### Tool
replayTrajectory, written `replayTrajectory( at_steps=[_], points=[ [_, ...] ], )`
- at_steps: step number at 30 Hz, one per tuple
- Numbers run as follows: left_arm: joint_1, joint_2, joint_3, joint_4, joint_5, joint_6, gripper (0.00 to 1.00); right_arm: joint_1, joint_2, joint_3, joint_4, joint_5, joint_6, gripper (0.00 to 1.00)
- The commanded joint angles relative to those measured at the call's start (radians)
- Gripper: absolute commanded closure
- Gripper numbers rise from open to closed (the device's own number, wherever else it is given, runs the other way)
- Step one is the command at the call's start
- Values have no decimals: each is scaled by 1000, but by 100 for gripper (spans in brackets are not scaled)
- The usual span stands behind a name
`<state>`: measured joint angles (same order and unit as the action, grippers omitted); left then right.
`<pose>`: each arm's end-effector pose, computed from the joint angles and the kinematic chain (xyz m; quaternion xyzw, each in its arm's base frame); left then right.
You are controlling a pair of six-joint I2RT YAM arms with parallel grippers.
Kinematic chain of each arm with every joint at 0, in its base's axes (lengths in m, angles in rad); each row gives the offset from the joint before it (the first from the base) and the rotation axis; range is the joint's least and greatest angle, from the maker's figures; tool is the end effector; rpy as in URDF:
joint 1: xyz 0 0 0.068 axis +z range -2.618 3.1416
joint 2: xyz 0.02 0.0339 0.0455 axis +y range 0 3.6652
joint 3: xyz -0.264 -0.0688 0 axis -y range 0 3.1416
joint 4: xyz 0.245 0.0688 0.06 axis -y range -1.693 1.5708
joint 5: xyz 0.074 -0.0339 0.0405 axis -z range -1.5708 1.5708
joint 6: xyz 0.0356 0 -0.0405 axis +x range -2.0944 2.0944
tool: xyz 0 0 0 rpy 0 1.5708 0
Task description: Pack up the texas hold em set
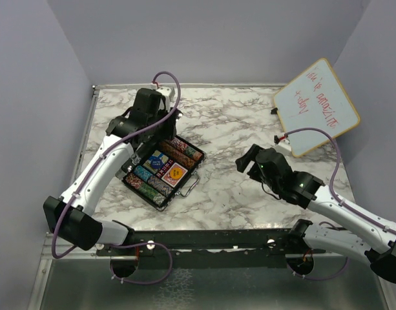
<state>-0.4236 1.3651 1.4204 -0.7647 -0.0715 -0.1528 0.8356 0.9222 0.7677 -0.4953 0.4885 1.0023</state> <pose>0.2658 -0.1171 0.3741 0.1078 0.9018 -0.0875 0.4093 0.1437 0.1340 0.2817 0.1795 0.8573 0.2114 0.4338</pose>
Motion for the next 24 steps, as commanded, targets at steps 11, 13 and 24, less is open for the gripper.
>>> replayTrajectory(
  at_steps=[11, 13, 24],
  points=[
    [3, -20, -218, 85, 767, -20, 39, -6, 26, 19, 13, -28, -35, 21],
    [3, -29, -256, 112, 839, -31, 39, -6, 39, 12, 33, -57, -53, 21],
    [-11, -122, -448, 271, 323, -238, 39, -6, 302, 35, 282, -309, -177, 29]
  ],
)
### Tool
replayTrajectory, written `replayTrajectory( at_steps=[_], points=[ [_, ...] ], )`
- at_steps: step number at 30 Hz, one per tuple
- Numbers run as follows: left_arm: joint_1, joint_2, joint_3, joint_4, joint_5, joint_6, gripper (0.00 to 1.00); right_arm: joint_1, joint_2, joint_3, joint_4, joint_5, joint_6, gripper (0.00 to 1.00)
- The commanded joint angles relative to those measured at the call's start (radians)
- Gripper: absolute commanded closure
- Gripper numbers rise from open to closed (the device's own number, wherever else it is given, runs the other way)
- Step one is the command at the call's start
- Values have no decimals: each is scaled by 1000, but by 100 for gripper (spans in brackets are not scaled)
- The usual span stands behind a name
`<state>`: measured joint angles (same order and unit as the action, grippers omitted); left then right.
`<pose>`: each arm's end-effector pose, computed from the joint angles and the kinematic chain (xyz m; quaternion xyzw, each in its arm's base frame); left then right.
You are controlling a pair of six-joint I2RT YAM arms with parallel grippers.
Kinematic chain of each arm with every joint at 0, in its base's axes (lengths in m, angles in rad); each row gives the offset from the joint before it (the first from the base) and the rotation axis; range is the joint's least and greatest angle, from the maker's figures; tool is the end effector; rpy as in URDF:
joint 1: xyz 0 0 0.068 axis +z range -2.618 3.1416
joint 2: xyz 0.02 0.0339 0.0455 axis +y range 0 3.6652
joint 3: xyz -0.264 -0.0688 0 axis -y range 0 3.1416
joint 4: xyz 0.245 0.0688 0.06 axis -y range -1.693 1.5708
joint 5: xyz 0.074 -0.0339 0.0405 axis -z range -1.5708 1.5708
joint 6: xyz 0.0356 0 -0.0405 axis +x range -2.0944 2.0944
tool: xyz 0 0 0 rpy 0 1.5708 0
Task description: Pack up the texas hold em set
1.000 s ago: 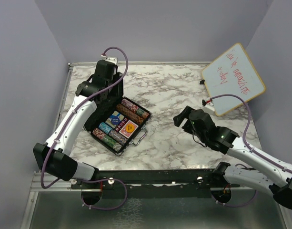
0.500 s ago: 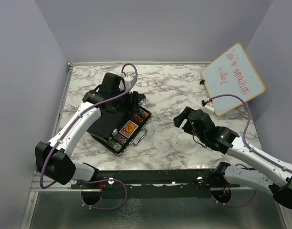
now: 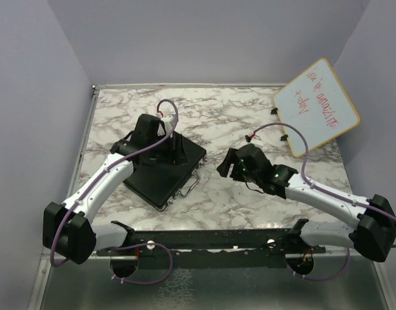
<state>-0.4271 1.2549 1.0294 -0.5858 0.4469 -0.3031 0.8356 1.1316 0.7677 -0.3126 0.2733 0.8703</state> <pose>0.2332 -0.1231 0.2912 0.1381 0.8988 -0.3213 0.2642 0.1698 0.1734 0.2535 0.0744 0.8921 0.2419 0.3743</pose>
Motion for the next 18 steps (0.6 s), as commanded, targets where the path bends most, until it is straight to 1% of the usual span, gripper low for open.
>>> replayTrajectory(
  at_steps=[1, 4, 6, 8, 11, 14, 18],
  points=[
    [-14, -5, -75, 99, -204, -99, 39, -6, 119, 43, 120, -99, -50, 33],
    [-50, 18, -115, 106, -257, -125, 40, -11, 187, 61, 190, -114, -60, 46],
    [-78, 33, -136, 106, -321, -150, 42, -25, 230, 81, 232, -133, -68, 52],
    [-105, 50, -155, 104, -383, -184, 42, -41, 276, 104, 252, -151, -69, 54],
    [-136, 74, -182, 92, -466, -209, 44, -66, 338, 136, 270, -181, -64, 55],
    [-160, 97, -202, 79, -494, -213, 50, -79, 402, 169, 263, -198, -58, 56],
    [-174, 111, -237, 61, -513, -238, 52, -84, 464, 200, 252, -220, -50, 65]
  ],
)
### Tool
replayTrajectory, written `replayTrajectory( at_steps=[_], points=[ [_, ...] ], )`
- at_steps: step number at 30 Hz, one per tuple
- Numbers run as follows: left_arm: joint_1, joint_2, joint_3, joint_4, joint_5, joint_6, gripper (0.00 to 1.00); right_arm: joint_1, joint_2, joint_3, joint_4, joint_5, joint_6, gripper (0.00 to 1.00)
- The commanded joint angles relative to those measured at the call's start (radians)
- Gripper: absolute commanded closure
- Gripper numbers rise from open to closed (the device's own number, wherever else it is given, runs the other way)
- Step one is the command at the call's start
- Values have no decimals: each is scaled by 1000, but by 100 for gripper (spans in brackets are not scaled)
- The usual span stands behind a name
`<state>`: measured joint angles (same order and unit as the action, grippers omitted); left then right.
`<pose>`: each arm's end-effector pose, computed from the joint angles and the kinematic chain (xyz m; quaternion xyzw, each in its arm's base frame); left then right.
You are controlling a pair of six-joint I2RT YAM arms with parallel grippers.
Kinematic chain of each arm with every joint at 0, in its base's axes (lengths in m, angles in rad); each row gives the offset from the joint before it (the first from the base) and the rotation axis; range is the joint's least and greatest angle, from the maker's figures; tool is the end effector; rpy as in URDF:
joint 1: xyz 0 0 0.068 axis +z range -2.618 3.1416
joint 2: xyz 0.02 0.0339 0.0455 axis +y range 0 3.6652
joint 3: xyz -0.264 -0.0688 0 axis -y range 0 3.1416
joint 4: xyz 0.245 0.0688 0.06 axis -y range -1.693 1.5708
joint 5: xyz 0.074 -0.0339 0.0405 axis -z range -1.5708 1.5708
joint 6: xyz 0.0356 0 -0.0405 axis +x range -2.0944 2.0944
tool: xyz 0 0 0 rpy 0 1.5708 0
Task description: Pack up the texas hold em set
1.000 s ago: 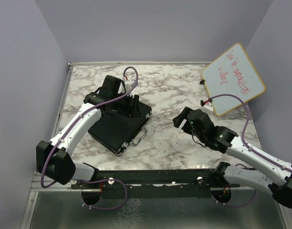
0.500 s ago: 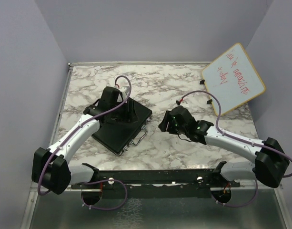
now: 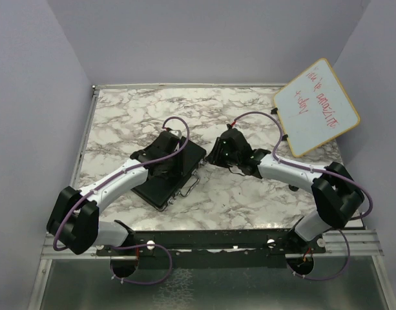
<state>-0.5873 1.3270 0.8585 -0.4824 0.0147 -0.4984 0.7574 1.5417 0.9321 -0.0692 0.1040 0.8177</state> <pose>0.2208 -0.1476 0.2234 0.0446 0.9513 -0.1636 0.2575 0.2443 0.2259 0.2176 0.0496 0.8999 0.2722 0.3372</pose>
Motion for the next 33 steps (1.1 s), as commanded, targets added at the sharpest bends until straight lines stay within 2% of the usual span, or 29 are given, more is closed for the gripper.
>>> replayTrajectory(
  at_steps=[1, 17, 24, 28, 33],
  points=[
    [-15, 38, -76, -41, -71, -48, 53, -6, 65, 43, 3, -58, 3, 68],
    [-25, 32, -102, -37, -53, -54, 58, -9, 186, 96, -98, -87, 21, 99],
    [-26, 34, -101, -36, -49, -53, 58, -16, 248, 122, -76, -96, 11, 100],
    [-26, 38, -94, -36, -43, -51, 58, -20, 270, 121, 34, -140, -20, 99],
    [-26, 37, -83, -34, -33, -46, 58, -20, 258, 125, 100, -107, -65, 99]
  ],
)
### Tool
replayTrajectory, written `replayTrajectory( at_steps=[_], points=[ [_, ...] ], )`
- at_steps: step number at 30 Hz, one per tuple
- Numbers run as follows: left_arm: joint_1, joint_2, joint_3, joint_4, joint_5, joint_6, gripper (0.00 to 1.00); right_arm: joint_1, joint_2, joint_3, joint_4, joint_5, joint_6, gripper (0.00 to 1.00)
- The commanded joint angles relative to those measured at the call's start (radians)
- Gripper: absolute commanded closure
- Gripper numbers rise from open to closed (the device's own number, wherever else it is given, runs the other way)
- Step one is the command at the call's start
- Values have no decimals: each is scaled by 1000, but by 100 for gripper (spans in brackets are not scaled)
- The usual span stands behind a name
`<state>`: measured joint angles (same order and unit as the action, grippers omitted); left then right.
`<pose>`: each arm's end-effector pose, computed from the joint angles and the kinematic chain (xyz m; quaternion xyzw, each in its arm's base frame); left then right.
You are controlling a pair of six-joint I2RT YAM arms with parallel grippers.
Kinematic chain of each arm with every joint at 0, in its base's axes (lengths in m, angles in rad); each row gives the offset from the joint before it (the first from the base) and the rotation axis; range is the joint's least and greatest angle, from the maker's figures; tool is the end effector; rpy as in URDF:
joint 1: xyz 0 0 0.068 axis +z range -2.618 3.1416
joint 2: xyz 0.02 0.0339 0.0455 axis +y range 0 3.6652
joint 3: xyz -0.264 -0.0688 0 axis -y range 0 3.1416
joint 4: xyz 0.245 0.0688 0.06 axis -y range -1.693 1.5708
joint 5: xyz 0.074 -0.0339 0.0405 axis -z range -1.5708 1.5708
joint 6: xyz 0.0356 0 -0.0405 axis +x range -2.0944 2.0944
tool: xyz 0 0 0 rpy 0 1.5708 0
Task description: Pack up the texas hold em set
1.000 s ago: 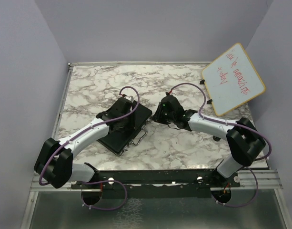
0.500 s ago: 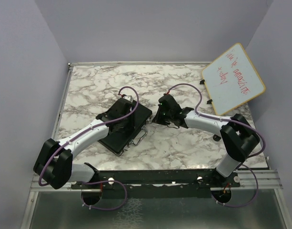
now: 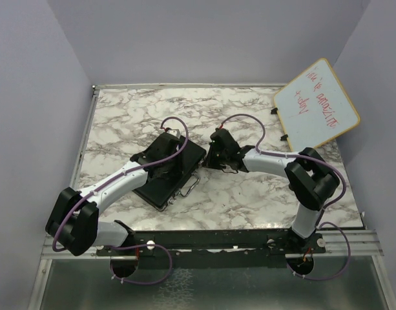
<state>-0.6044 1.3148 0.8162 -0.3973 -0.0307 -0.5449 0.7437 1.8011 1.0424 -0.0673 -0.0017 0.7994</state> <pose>0.2191 -0.1500 0.2189 0.0230 0.9432 -0.1678 0.2857 0.2749 0.2530 0.1649 0.0256 0.9311 0.2543 0.2603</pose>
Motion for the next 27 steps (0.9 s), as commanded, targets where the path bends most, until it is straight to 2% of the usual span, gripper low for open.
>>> replayTrajectory(
  at_steps=[1, 6, 8, 10, 13, 15, 20, 23, 27],
  points=[
    [-9, 45, -39, -120, 12, 1, 58, -6, -14, 13, 92, 19, -50, 100],
    [-9, -7, -35, -130, -15, -14, 58, -6, -133, -65, 69, 17, -48, 99],
    [-9, -36, -32, -145, -43, -30, 53, -3, -183, -106, 78, -45, -60, 97],
    [-9, -69, -23, -182, -99, -63, 44, 14, -223, -140, 96, -116, -71, 87],
    [-9, -132, -17, -234, -165, -99, 41, 62, -262, -155, 98, -180, -69, 72],
    [-9, -184, -18, -264, -188, -121, 40, 106, -274, -151, 98, -198, -60, 67],
    [-9, -252, -46, -325, -140, -182, 50, 198, -238, -129, 147, -265, -4, 66],
    [-11, -270, -79, -355, -105, -205, 57, 251, -192, -89, 162, -278, 17, 69],
    [-11, -271, -106, -364, -87, -212, 61, 286, -141, -71, 196, -310, 40, 74]
  ],
)
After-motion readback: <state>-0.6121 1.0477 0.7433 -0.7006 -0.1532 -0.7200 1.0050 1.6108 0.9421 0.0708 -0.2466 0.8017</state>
